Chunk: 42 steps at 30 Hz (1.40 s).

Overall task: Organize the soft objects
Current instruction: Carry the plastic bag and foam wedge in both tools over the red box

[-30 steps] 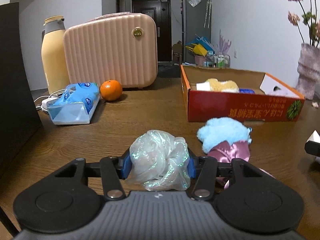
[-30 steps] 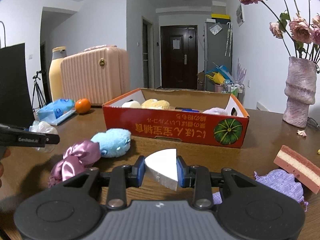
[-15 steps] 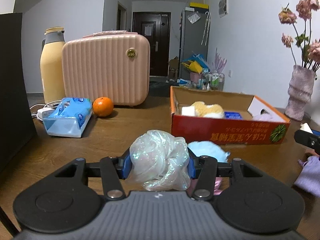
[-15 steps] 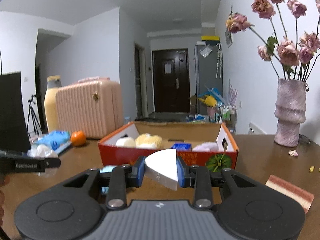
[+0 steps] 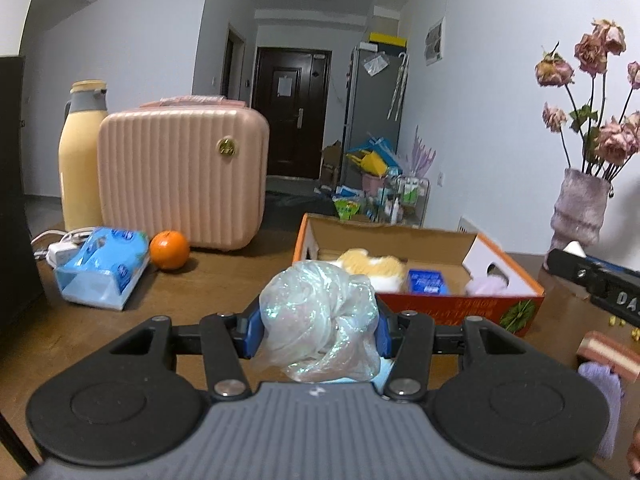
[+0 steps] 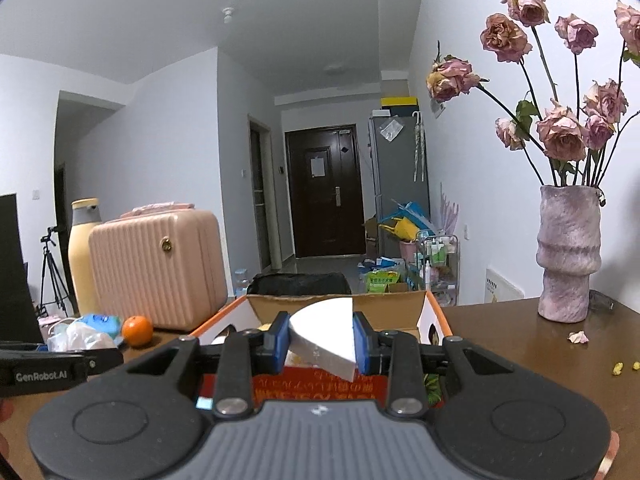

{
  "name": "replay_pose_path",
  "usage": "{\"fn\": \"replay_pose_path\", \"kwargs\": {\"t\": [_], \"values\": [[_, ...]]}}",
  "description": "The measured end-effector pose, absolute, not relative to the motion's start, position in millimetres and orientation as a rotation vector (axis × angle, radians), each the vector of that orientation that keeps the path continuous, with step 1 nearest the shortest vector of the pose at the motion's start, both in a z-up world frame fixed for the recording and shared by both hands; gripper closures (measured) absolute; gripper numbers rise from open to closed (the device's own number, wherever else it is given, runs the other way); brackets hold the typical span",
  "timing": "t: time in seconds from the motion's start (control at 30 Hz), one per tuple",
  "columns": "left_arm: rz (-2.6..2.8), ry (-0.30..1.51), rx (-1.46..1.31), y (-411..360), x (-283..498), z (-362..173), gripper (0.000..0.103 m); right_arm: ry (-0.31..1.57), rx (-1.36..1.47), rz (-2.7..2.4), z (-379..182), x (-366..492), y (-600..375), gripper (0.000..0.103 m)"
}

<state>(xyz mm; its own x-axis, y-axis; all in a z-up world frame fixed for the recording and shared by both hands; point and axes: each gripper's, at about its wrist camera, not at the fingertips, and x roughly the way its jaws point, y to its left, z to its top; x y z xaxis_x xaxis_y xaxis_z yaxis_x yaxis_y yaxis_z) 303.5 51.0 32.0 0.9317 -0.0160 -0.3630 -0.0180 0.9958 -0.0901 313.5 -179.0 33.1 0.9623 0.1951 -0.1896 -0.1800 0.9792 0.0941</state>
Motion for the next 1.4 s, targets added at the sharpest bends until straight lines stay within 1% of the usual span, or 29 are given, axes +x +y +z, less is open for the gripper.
{"fn": "replay_pose_path", "kwargs": {"t": [0.27,0.67,1.4], "values": [[-0.008,0.33,-0.098,30,320,47,0.051,0.21,0.078,0.17,40,337,-185,0.072],[0.004,0.313,-0.076,8,357,60,0.051,0.269,0.084,0.161,51,382,-185,0.071],[0.015,0.374,-0.072,-9,430,57,0.051,0.399,0.08,0.131,45,462,-177,0.071]]}}
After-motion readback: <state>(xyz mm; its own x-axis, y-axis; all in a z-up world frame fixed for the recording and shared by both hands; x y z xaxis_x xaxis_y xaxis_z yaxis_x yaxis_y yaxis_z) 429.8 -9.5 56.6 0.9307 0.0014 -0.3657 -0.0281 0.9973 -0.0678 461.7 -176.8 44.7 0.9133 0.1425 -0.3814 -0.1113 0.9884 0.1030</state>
